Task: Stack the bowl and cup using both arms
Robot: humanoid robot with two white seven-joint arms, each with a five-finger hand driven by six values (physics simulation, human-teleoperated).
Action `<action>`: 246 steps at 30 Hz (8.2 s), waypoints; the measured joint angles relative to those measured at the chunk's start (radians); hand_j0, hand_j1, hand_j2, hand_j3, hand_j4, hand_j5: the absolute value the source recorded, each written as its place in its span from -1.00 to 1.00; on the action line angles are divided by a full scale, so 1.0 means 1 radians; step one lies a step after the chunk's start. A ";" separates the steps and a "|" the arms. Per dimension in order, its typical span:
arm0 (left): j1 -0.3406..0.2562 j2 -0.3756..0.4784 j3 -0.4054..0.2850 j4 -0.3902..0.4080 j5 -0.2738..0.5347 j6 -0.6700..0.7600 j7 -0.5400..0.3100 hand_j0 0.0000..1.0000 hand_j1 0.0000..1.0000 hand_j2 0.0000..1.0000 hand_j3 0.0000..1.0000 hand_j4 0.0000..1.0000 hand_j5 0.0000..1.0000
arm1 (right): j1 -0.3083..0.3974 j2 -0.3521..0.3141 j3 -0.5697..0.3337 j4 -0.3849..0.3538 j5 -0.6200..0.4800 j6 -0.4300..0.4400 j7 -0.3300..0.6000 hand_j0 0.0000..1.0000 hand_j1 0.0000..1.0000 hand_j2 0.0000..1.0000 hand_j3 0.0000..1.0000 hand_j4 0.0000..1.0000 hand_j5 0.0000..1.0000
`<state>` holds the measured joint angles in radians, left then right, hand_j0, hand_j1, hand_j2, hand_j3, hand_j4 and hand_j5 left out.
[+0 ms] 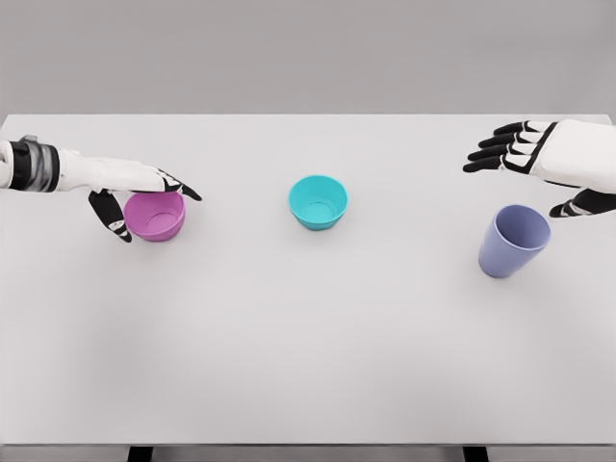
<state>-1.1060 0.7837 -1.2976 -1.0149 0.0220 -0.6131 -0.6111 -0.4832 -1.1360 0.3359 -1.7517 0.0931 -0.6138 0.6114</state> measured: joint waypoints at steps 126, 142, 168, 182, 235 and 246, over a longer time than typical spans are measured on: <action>-0.138 -0.363 0.029 -0.011 -0.078 -0.001 0.001 0.43 0.43 0.43 0.43 0.43 0.43 | 0.025 -0.073 -0.097 0.000 0.072 0.001 0.000 1.00 1.00 1.00 1.00 1.00 1.00; -0.135 -0.444 0.027 0.044 -0.099 -0.001 0.001 0.43 0.43 0.43 0.43 0.43 0.43 | 0.015 -0.021 0.044 0.011 0.190 0.000 0.000 1.00 1.00 1.00 1.00 1.00 1.00; -0.127 -0.480 0.026 0.101 -0.116 -0.001 0.001 0.44 0.44 0.44 0.44 0.44 0.44 | 0.014 -0.022 0.072 0.054 0.197 0.000 0.000 1.00 1.00 1.00 1.00 1.00 1.00; -0.126 -0.486 0.026 0.116 -0.122 -0.001 0.002 0.46 0.46 0.46 0.46 0.46 0.46 | -0.011 0.010 0.130 0.070 0.239 0.000 0.000 1.00 1.00 1.00 1.00 1.00 1.00; 0.008 0.156 0.057 -0.346 0.383 -0.001 0.000 1.00 1.00 1.00 1.00 1.00 1.00 | -0.038 0.057 0.181 0.145 0.290 0.000 0.000 1.00 1.00 1.00 1.00 1.00 1.00; 0.387 0.310 0.177 -0.328 0.709 -0.001 0.000 1.00 1.00 1.00 1.00 1.00 1.00 | -0.040 0.073 0.197 0.170 0.310 0.001 0.000 1.00 1.00 1.00 1.00 1.00 1.00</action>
<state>-0.7194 1.0940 -1.1203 -1.3428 0.7308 -0.6138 -0.6112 -0.5231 -1.0627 0.5330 -1.5817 0.4026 -0.6133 0.6112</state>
